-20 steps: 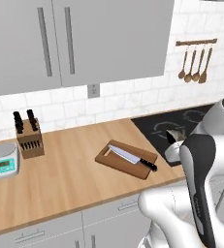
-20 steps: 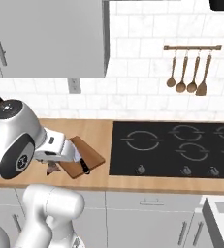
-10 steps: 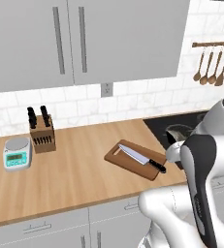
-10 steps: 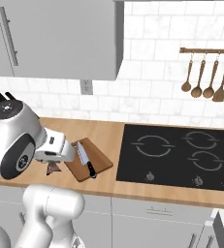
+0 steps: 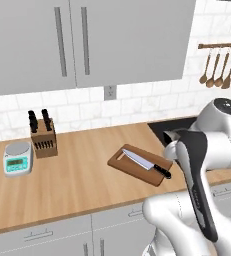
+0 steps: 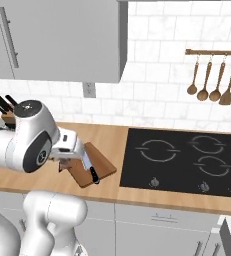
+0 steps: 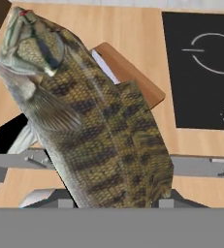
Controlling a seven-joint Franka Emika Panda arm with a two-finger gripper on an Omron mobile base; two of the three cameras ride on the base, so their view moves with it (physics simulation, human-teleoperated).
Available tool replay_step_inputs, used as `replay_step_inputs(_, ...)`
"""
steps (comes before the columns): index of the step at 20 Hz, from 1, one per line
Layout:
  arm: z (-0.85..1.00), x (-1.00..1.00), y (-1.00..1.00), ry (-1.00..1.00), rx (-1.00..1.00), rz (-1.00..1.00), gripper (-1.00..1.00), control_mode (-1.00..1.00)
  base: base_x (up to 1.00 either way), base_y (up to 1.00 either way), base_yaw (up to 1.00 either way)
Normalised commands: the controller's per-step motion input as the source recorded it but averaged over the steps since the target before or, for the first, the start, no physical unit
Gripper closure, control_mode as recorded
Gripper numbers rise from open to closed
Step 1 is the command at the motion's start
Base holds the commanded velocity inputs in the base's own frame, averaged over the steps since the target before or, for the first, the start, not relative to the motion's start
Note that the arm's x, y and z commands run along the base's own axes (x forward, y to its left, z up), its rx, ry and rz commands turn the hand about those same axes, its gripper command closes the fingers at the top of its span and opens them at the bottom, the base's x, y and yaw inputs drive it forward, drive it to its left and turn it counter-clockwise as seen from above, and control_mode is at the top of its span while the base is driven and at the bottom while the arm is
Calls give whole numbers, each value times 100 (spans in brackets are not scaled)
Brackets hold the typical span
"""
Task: Pick up the knife from the drawer and place it on the cutting board. Then place the meat from the plate to the cutting board.
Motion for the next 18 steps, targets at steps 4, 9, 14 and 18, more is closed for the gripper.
replay_step_inputs(4, -50, 100, 0, 4, 0, 0, 100, -100, 0, 0, 0)
replay_step_inputs(9, -62, 100, -3, 6, 0, 0, 100, -100, 0, 0, 0)
replay_step_inputs(14, -56, 78, -2, 3, -1, 0, 100, -100, 0, 0, 0)
replay_step_inputs(18, -50, 57, -14, 0, -1, 0, 100, -100, 0, 0, 0)
